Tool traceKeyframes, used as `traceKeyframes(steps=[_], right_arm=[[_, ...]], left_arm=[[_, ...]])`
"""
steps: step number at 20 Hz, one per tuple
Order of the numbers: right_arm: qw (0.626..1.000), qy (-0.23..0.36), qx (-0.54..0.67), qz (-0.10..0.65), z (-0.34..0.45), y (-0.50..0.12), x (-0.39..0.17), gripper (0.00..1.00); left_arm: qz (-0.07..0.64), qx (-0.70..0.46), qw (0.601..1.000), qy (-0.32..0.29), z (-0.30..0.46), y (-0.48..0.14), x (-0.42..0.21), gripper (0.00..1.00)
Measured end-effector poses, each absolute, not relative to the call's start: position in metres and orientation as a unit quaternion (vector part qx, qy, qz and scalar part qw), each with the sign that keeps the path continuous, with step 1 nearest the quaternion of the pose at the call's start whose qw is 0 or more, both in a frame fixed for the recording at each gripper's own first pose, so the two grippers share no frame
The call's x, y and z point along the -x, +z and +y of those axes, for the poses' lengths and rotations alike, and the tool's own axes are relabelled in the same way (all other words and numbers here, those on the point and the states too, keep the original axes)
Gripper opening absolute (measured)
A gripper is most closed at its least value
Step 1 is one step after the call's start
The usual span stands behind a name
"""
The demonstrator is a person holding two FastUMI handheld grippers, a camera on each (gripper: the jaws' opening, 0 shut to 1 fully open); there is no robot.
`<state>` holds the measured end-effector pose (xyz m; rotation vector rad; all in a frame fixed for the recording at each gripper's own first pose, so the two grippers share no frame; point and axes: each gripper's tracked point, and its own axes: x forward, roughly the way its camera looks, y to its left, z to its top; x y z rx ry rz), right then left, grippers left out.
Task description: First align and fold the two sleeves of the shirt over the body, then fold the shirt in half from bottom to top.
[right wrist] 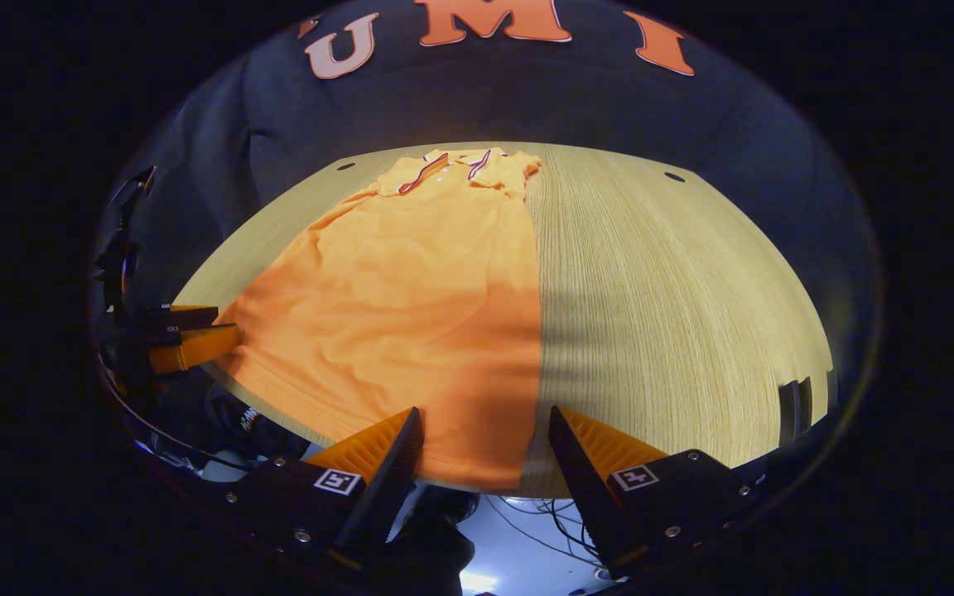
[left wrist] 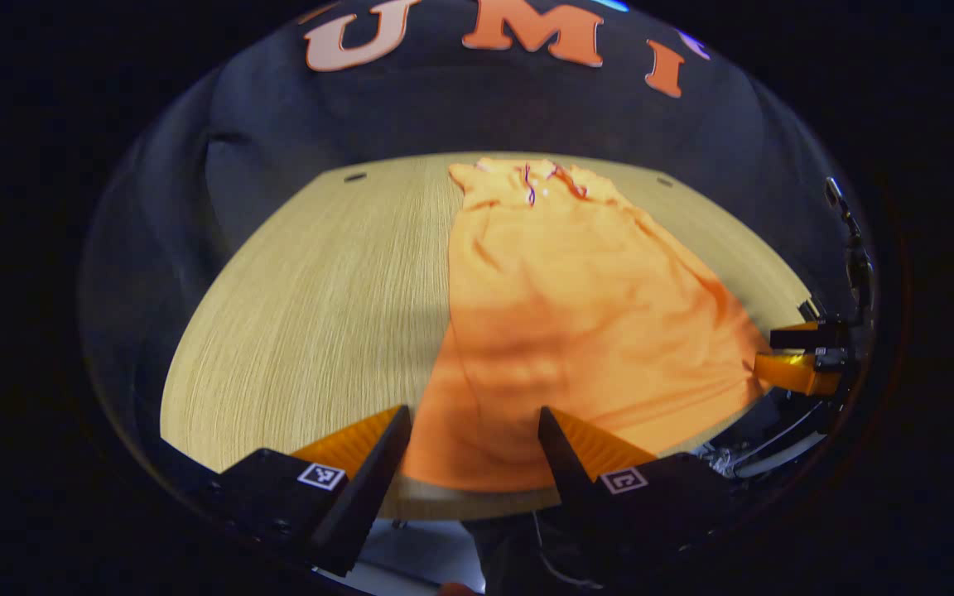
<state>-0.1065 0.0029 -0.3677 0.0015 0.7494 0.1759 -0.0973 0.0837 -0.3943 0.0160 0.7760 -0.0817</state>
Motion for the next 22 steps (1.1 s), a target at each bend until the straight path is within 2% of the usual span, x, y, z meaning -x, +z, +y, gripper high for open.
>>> traceKeyframes(steps=[3,4,5,6,7,8,9,10,13,14,15,16,18,22], right_arm=[[0.939,0.078,-0.012,0.336,0.007,-0.366,0.109,0.94],[0.938,0.08,-0.01,0.337,0.012,-0.369,0.108,0.87],[0.935,0.077,-0.011,0.345,0.016,-0.369,0.109,0.79],[0.933,0.072,-0.013,0.351,0.018,-0.368,0.107,0.6],[0.931,0.068,-0.013,0.36,0.02,-0.367,0.107,0.41],[0.928,0.055,-0.018,0.367,0.021,-0.367,0.105,0.3],[0.926,0.051,-0.024,0.372,0.021,-0.367,0.104,0.17],[0.923,0.05,-0.036,0.38,0.021,-0.366,0.104,0.17],[0.911,0.04,-0.1,0.399,0.018,-0.368,0.104,0.17],[0.909,0.036,-0.116,0.399,0.017,-0.364,0.103,0.01],[0.909,0.039,-0.112,0.401,0.018,-0.366,0.101,0.01],[0.91,0.043,-0.1,0.399,0.02,-0.365,0.099,0.01],[0.909,0.058,-0.084,0.403,0.023,-0.365,0.099,0.01],[0.892,0.076,-0.163,0.415,0.039,-0.354,0.092,0.0]], left_arm=[[0.336,-0.009,0.941,-0.037,0.079,-0.394,0.092,0.96],[0.332,-0.005,0.942,-0.036,0.074,-0.394,0.089,0.97],[0.33,-0.007,0.943,-0.034,0.07,-0.394,0.09,0.87],[0.325,-0.007,0.945,-0.041,0.063,-0.391,0.087,0.75],[0.325,-0.009,0.944,-0.045,0.055,-0.394,0.085,0.58],[0.324,-0.01,0.945,-0.051,0.048,-0.393,0.081,0.41],[0.329,-0.013,0.943,-0.046,0.045,-0.393,0.081,0.29],[0.334,-0.014,0.942,-0.044,0.046,-0.395,0.078,0.12],[0.357,0.03,0.933,-0.045,0.044,-0.395,0.074,0.13],[0.359,0.035,0.931,-0.048,0.045,-0.396,0.073,0.12],[0.361,0.038,0.931,-0.046,0.045,-0.393,0.073,0.12],[0.359,0.03,0.932,-0.049,0.045,-0.396,0.072,0.02],[0.367,0.03,0.928,-0.051,0.043,-0.394,0.074,0.02],[0.359,0.048,0.929,-0.072,0.026,-0.374,0.068,0.01]])
